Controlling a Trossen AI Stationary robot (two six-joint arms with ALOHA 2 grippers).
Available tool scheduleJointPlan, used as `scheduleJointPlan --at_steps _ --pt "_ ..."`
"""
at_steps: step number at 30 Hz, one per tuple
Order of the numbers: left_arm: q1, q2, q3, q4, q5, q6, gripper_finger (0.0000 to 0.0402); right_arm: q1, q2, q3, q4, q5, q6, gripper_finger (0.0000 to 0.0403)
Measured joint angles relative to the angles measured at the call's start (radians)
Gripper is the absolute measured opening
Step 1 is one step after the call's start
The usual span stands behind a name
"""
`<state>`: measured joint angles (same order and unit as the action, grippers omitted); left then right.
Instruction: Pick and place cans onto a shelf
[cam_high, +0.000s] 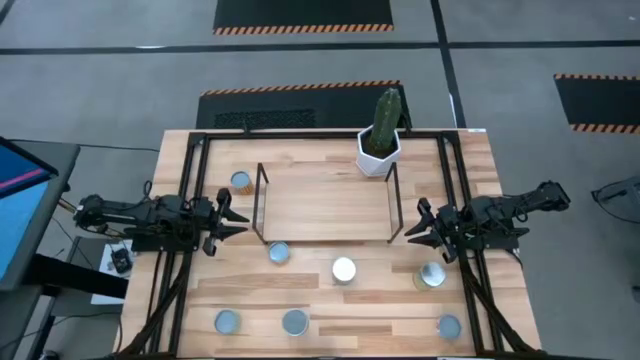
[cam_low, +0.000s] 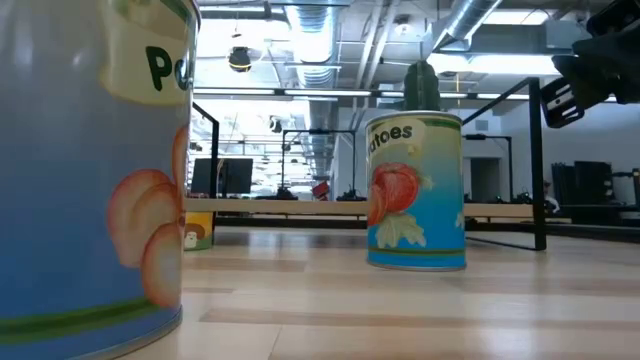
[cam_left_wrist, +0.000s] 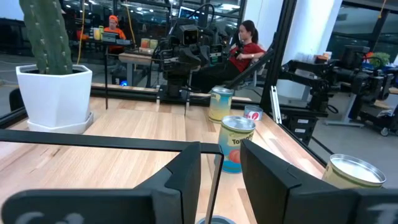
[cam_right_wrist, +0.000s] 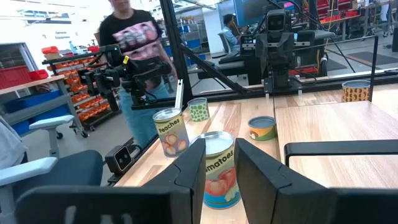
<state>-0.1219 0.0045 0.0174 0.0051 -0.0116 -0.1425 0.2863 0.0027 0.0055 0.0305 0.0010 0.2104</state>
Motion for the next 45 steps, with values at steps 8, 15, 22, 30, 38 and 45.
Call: scheduleJointPlan --at_steps 8,15,22,30,38,45 --pt "0.0 0.0 0.0 0.0 0.0 0.0 0.0105 0.0 0.0 0.0 0.0 0.0 0.0 0.0111" --pt "0.0 0.0 0.0 0.0 0.0 0.0 0.0105 0.0 0.0 0.0 0.0 0.0 0.0 0.0111" --pt "0.0 0.0 0.0 0.0 0.0 0.0 0.0105 0.0 0.0 0.0 0.0 0.0 0.0 0.0111" --pt "0.0 0.0 0.0 0.03 -0.054 0.002 0.0105 0.0 0.0 0.0 0.0 0.0 0.0 0.0111" --pt "0.0 0.0 0.0 0.148 -0.221 -0.021 0.0105 0.0 0.0 0.0 0.0 0.0 0.0 0.0111" --pt "0.0 0.0 0.0 0.139 -0.214 -0.209 0.0105 0.0 0.0 0.0 0.0 0.0 0.0 0.0111"
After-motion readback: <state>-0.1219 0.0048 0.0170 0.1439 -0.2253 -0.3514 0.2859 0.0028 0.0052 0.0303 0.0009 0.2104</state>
